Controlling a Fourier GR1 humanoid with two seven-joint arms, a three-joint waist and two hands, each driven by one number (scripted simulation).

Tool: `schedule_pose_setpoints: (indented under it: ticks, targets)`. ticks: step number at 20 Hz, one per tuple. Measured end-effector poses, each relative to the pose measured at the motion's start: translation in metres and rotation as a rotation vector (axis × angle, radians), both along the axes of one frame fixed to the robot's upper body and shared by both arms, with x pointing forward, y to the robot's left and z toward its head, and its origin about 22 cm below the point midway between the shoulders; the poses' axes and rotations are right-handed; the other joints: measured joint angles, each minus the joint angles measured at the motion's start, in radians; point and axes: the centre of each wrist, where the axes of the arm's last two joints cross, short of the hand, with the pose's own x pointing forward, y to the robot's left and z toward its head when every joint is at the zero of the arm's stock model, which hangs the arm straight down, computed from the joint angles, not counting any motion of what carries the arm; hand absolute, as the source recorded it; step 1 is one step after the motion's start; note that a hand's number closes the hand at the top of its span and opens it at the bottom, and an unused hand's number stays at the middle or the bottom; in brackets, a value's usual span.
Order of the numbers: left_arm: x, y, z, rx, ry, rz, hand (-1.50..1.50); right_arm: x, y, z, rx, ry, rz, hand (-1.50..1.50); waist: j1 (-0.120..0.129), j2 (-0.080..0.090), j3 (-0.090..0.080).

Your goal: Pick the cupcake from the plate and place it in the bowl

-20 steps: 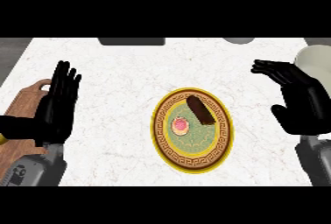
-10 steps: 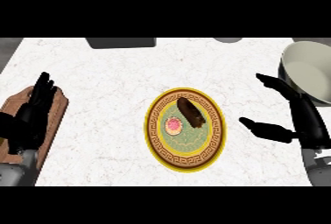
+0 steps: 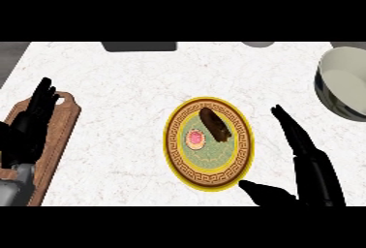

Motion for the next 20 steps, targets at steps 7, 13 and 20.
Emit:
schedule_pose_setpoints:
  ticks: [7, 13, 20]
  targets:
    - [0.002, -0.006, -0.001, 0.004, -0.004, -0.028, 0.0, 0.02, 0.036, 0.057, -0.075, 0.043, -0.019, -1.5, 0.026, 0.007, 0.002]
    - [0.008, -0.011, 0.001, 0.007, -0.006, -0.047, 0.0, 0.056, 0.047, 0.074, -0.19, 0.206, 0.067, -1.5, 0.04, 0.011, 0.001]
    - [0.007, 0.0, 0.003, 0.001, 0.001, -0.044, 0.0, 0.096, 0.064, 0.065, -0.24, 0.41, 0.155, -1.5, 0.042, 0.012, 0.002]
